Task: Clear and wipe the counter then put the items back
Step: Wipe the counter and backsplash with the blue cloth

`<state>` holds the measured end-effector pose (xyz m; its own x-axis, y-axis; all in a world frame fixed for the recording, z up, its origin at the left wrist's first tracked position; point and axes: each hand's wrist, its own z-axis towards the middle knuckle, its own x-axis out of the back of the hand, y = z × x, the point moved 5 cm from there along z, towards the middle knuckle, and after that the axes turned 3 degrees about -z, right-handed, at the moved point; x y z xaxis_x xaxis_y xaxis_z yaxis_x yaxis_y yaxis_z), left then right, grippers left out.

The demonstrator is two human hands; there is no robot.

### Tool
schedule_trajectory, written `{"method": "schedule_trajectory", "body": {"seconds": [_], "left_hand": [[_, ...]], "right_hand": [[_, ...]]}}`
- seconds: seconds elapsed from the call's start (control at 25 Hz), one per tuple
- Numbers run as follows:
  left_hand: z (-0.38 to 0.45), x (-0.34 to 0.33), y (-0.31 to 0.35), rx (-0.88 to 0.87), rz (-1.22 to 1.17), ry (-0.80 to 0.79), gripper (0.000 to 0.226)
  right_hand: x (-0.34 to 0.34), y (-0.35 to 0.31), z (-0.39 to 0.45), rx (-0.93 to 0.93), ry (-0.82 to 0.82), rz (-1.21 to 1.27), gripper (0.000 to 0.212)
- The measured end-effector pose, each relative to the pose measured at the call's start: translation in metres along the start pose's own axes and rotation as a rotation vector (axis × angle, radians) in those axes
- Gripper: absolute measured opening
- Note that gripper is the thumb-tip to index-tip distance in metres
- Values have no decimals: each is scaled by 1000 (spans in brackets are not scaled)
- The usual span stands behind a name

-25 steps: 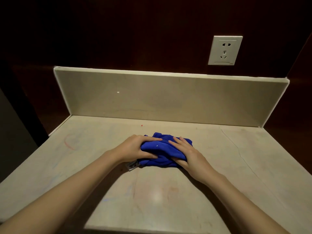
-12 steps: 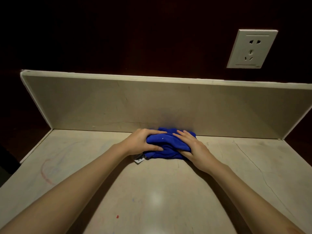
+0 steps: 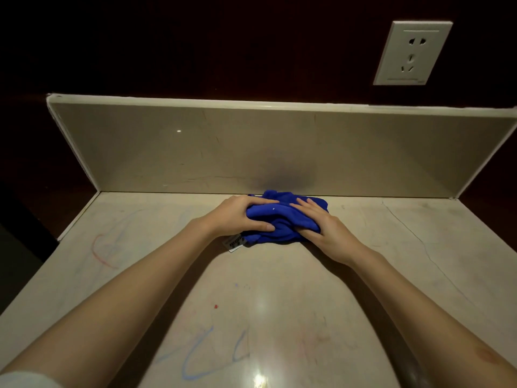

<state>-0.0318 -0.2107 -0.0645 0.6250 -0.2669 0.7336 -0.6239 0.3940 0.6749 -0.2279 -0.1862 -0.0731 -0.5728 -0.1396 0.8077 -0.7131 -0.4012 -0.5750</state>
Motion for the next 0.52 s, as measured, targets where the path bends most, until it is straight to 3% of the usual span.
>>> {"method": "schedule_trajectory", "body": {"seconds": [0.52], "left_hand": [[-180,-47,72,37,0,-15,55]], "right_hand": [[-33,-84,-173,91,-64,-32,58]]}}
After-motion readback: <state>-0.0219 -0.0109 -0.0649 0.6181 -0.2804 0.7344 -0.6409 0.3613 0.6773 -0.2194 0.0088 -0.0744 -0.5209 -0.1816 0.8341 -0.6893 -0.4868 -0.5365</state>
